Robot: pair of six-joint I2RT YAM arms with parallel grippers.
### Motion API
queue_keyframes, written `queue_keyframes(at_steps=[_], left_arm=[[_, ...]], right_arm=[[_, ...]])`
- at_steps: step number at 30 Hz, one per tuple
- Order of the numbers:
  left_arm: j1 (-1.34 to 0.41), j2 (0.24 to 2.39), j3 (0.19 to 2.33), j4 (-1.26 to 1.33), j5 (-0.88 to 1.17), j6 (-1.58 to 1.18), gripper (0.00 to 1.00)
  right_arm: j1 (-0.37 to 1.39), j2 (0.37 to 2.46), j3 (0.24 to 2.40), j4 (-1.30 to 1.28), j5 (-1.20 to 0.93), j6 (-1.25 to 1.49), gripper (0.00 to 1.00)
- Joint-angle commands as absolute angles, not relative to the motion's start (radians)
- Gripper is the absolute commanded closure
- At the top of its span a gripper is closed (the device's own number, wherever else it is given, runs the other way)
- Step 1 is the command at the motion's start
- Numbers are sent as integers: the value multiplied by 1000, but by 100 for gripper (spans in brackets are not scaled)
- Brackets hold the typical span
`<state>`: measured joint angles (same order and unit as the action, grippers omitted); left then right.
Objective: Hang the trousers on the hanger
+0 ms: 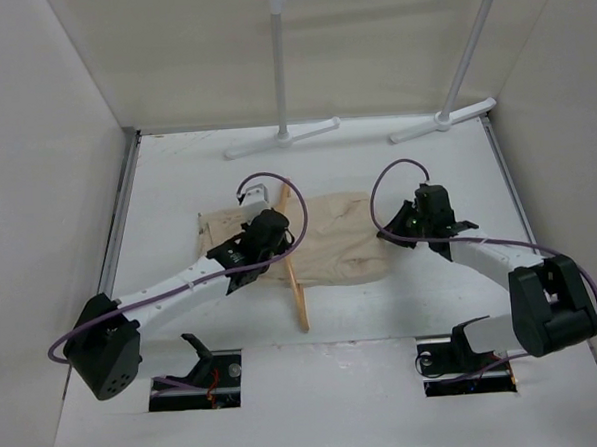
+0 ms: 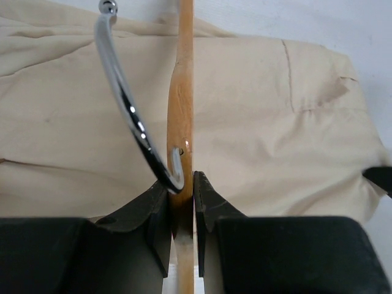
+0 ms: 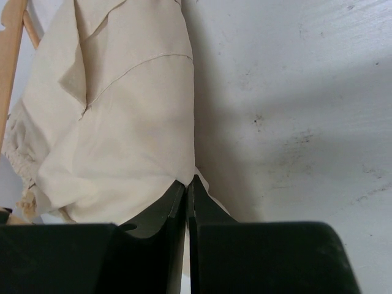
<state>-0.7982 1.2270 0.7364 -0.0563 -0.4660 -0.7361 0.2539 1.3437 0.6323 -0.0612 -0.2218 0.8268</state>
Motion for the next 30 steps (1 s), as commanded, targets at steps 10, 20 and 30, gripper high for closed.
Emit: queue_keyframes(at_steps=[10, 20, 30], left_arm=[[-846, 1287, 949, -124, -577, -667, 97], [-892, 1350, 1453, -431, -603, -531, 97], [-894, 1577, 2141, -725, -419, -485, 96]], right_arm=[[265, 1332, 650, -75, -175, 816, 71], [277, 1057, 819, -334, -149, 740, 23], [421, 818, 1162, -442, -207, 664, 23]])
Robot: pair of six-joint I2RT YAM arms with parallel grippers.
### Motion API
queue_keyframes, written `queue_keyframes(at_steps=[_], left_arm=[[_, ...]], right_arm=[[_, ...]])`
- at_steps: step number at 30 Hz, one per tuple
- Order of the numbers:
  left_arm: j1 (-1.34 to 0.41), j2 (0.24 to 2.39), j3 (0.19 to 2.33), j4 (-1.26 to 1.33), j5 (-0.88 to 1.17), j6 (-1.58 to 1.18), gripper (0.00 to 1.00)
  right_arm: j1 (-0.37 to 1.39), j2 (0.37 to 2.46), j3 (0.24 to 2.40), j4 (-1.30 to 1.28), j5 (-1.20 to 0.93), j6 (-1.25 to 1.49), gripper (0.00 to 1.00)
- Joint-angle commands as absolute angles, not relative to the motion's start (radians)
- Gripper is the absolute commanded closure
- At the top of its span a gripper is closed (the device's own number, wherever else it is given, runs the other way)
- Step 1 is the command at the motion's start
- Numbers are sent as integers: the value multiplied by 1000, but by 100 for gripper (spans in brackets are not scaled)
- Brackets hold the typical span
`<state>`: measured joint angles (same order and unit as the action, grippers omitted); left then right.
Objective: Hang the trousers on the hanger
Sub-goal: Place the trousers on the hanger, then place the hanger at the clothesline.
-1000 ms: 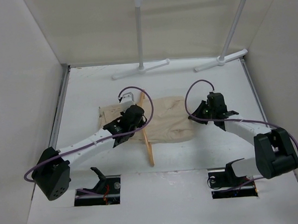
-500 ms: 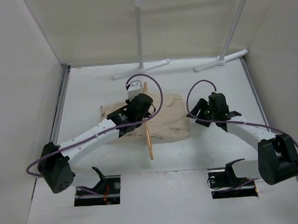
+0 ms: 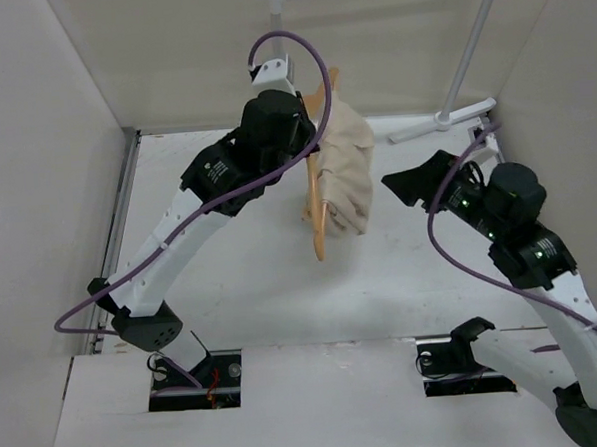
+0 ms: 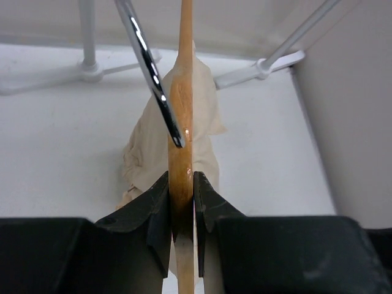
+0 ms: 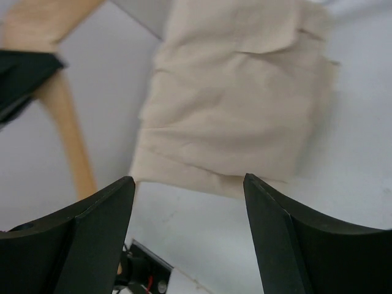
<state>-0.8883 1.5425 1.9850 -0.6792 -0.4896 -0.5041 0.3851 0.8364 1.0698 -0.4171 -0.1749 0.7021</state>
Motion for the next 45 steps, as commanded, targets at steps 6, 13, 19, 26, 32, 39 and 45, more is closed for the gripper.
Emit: queue_keyframes(at_steps=[6, 13, 19, 26, 32, 39, 45], left_arm=[[-898, 1712, 2347, -798, -370, -482, 96], [-915, 1746, 2385, -787, -359, -482, 96], [-920, 1744, 2376, -764, -351, -485, 96], [-913, 1749, 2365, -741, -342, -489, 96], [-904, 1738, 2327, -719, -337, -494, 92], [-883, 1642, 2171, -606, -301, -515, 44], [-854, 1517, 2014, -485, -276, -520, 0]], right_arm=[[545, 922, 1284, -335, -259, 657, 21], [622, 1048, 1298, -288, -258, 634, 21], [706, 1106, 1249, -256, -230, 627, 28], [786, 1124, 1175, -195, -193, 663, 41], [800, 1106, 1161, -146, -144, 713, 81], [703, 1065, 1166, -68, -176, 831, 90], [647, 1083, 1172, -26, -221, 880, 91]])
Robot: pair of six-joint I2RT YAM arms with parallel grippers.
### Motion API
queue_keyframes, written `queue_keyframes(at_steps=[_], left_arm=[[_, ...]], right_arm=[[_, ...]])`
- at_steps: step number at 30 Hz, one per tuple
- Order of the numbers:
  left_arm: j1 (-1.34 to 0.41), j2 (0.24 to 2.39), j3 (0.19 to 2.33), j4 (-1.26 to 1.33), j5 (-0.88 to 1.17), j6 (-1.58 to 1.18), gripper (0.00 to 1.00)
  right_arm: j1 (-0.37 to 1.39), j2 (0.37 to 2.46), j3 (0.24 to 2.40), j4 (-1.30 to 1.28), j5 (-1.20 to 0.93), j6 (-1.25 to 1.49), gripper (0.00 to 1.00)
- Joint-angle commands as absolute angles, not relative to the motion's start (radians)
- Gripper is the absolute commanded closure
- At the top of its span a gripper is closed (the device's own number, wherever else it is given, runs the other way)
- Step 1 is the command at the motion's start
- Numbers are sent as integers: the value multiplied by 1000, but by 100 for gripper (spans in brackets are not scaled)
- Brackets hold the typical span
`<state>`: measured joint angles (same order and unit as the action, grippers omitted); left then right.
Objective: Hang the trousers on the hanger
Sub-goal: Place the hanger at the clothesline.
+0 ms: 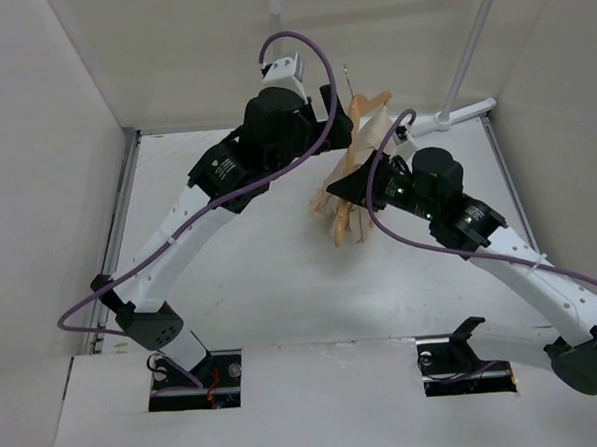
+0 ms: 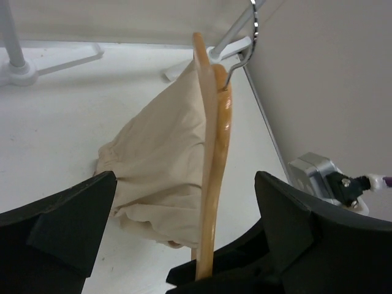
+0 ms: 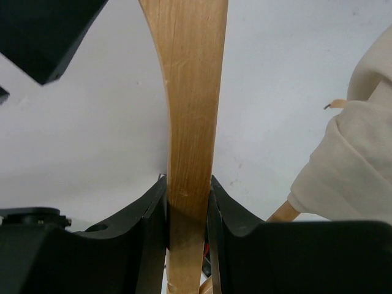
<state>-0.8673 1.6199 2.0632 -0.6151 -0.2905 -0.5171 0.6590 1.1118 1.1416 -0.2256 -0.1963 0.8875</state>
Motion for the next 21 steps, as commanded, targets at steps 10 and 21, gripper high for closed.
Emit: queue_keyframes(at_steps=[10, 21], left_arm=[[-697, 1237, 1703, -396, -311, -554, 0], [-510, 1055, 1249, -426, -180, -712, 0]], right_arm=[[472, 1179, 1339, -37, -284, 867, 93], [223, 1469, 1690, -60, -296, 888, 94]])
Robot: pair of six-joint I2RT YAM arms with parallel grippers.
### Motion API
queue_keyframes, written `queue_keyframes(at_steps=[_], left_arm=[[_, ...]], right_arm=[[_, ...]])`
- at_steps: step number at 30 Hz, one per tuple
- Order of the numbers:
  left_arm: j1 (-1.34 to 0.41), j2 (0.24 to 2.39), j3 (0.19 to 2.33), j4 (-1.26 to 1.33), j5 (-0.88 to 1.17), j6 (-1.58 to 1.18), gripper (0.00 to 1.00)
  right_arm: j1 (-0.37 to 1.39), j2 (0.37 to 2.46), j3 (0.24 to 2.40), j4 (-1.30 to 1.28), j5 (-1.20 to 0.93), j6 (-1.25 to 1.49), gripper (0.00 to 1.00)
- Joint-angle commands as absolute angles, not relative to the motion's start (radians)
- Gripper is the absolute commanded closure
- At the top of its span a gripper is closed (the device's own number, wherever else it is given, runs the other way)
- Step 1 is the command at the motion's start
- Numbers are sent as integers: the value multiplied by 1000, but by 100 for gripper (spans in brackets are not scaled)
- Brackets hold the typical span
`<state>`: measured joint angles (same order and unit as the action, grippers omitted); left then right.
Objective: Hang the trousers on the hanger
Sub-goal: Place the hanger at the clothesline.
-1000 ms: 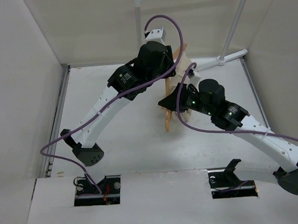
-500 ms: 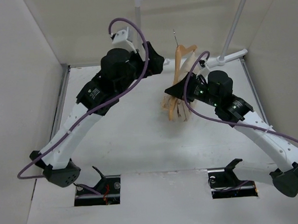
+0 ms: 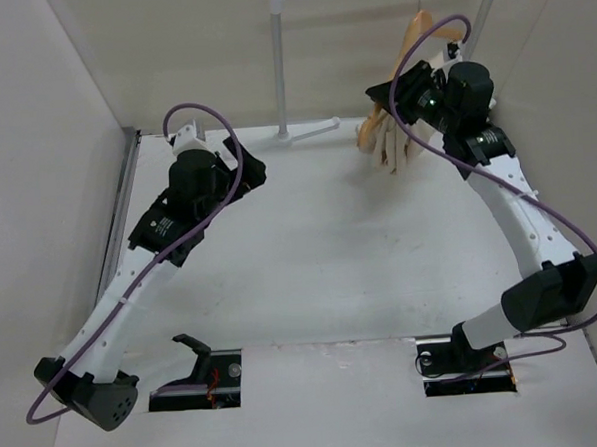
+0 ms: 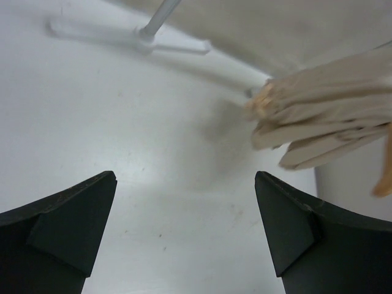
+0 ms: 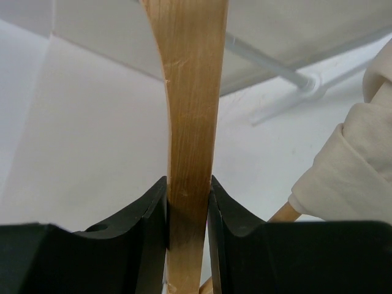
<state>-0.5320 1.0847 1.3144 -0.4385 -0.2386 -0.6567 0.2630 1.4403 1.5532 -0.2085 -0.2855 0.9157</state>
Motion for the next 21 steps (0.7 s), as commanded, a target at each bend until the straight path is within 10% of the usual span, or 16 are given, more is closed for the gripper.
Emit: queue_keyframes(at_steps=[1, 21], left_arm=[[-502, 1046, 1221, -422, -170, -715, 0], [-424, 977, 1066, -399, -107, -716, 0]], right_arm=[[211, 1494, 1716, -64, -298, 894, 94], [84, 1847, 2053, -123, -380, 966, 94]])
